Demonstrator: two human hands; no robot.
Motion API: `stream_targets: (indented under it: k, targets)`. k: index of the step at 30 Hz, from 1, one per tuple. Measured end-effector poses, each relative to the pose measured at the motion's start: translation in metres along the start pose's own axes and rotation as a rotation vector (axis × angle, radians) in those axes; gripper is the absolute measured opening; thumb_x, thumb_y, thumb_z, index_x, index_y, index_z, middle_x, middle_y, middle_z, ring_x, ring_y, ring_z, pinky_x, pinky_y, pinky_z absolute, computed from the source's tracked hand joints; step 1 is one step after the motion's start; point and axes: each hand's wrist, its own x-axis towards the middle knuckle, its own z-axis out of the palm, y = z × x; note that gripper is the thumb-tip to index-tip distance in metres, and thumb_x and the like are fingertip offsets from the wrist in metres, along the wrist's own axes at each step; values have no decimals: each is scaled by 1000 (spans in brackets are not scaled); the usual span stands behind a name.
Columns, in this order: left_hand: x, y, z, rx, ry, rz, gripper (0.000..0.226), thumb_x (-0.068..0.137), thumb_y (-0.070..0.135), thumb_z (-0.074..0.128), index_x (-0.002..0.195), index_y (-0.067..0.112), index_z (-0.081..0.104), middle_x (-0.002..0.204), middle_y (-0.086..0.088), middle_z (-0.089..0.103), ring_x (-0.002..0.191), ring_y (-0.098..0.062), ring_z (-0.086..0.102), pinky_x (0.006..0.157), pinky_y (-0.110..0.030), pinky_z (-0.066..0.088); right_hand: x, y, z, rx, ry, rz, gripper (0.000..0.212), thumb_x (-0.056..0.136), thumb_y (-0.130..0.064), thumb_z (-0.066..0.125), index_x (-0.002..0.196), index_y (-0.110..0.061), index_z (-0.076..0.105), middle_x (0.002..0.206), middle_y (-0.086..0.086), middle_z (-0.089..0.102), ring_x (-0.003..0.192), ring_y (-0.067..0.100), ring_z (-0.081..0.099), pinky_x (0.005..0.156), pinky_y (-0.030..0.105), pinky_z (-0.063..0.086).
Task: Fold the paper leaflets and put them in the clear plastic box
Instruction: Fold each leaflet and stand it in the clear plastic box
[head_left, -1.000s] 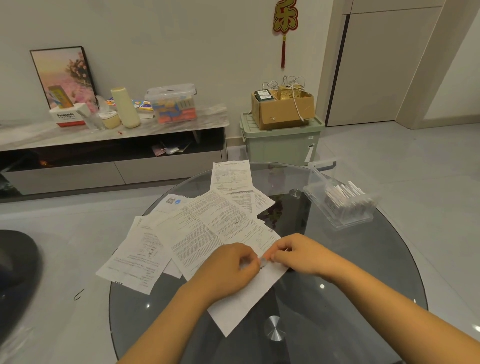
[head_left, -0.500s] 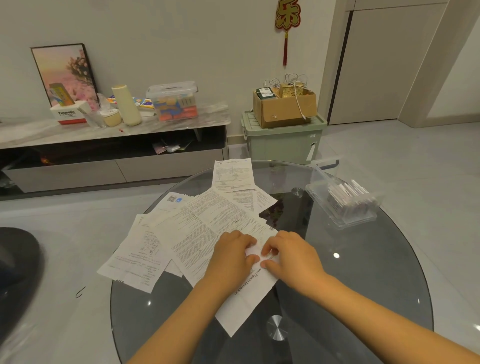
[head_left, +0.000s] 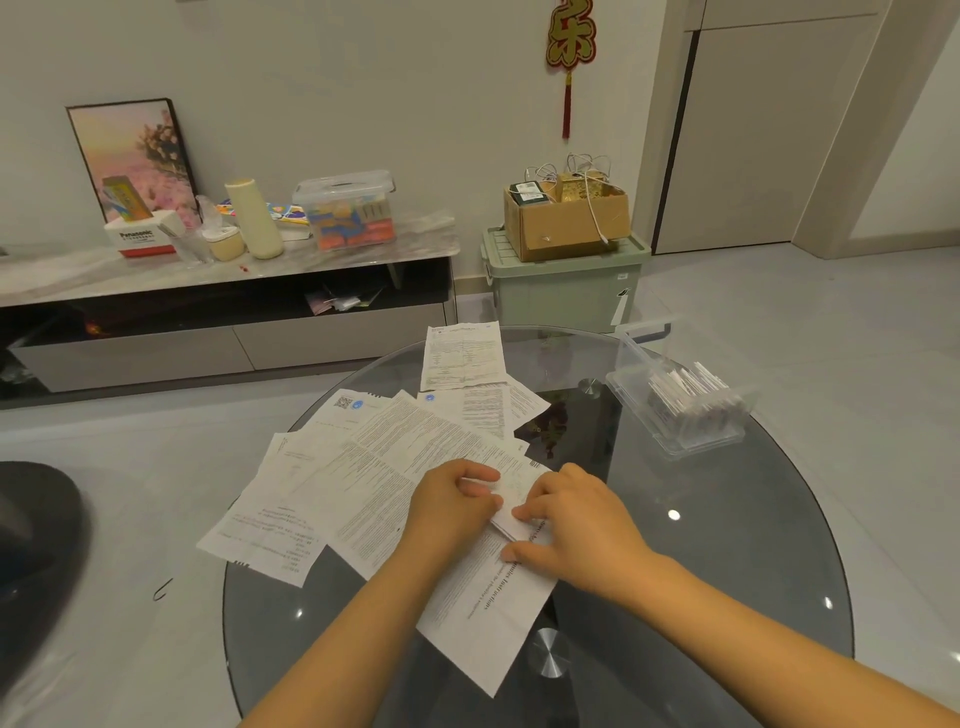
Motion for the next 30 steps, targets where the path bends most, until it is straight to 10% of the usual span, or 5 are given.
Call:
stream_targets:
  k: [23,30]
  targets:
    - [7,74,39,150,75,526,15,87,11,62,79,23,65,79,12,62,73,-2,56,67,-2,40,-4,49,-63,242,300,131,16,92,-22,56,100,-20,69,95,-5,64,87,8,51,79,23,45]
    - [37,114,69,53,15,605,25,86,18,66,112,17,66,104,5,64,80,1,57,70,0,41,1,83,-93,284,507,316,12,88,-17,62,89,-14,73,78,-4,62,69,9,54,71,30,48]
